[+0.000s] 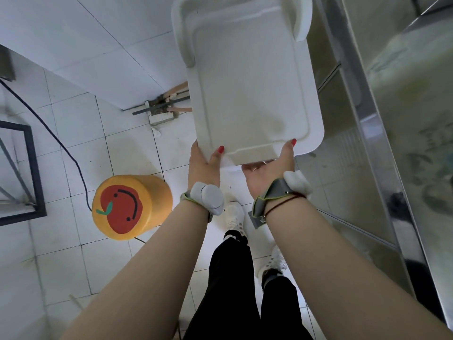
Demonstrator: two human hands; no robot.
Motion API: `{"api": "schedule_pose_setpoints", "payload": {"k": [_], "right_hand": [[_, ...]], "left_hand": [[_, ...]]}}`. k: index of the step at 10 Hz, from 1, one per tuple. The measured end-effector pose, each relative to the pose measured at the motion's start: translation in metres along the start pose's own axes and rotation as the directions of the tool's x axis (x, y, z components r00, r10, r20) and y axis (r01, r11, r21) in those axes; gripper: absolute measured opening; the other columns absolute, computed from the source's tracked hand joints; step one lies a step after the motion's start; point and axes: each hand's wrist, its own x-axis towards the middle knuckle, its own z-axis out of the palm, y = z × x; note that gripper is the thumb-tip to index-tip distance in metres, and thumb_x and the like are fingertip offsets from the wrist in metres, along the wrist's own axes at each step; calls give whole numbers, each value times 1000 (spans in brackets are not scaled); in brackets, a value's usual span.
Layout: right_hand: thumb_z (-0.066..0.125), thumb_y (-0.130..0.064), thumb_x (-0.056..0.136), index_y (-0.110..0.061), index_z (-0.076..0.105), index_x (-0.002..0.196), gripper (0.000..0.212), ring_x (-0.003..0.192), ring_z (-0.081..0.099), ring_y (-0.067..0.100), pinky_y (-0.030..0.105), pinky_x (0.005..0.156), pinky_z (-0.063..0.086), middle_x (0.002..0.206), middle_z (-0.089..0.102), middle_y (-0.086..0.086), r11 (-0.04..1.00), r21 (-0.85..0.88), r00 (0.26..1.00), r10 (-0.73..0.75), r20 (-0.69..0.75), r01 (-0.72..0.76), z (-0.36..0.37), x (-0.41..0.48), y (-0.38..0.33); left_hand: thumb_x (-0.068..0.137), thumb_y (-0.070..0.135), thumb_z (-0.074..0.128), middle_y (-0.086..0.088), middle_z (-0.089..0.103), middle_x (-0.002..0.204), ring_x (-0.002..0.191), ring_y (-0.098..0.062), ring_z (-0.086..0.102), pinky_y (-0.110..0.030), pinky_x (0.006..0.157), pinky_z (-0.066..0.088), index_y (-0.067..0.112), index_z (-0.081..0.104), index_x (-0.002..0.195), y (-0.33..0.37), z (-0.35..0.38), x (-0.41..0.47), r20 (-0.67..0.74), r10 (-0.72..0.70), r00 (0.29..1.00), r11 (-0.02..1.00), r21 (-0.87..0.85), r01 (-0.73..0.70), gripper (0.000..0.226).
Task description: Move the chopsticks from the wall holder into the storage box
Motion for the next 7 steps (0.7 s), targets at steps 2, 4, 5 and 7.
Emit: {"api": "schedule_pose_setpoints", "payload": {"k": [2,4,5,7], "right_hand": [[55,-64,81,-14,59,125,67,104,67,25,39,100,49,116,68,7,1000,-6,999,-30,25,30,2,4,3],[50,-63,84,-15,28,147,82,132,42,23,40,116,28,141,40,7,906,-405,981,42,-190,-118,-10,-12,-9],[51,-48,91,-7,41,137,63,126,49,26,38,110,37,142,43,7,851,-519,986,-12,-169,-78,-16,-48,-22],[50,-23,93,-8,53,80,20,76,53,20,28,78,49,87,54,8,743,-666,996,-83,12,70,1,-118,-45]], "left_hand": [[91,35,56,-2,58,127,105,-19,55,-27,88,40,16,40,136,0,-2,1,14,-1,1000,1000,15,1,51],[92,29,58,-6,61,121,105,-23,59,-26,83,43,9,43,136,11,-2,-10,43,-60,997,996,-67,62,50],[93,20,57,-26,56,131,109,-29,60,-41,77,50,-6,47,131,27,-6,-21,73,-186,980,970,-145,195,47],[94,21,54,-22,64,113,90,-28,62,-34,84,46,-2,62,108,24,-11,-68,290,-367,884,929,163,332,28]]}}
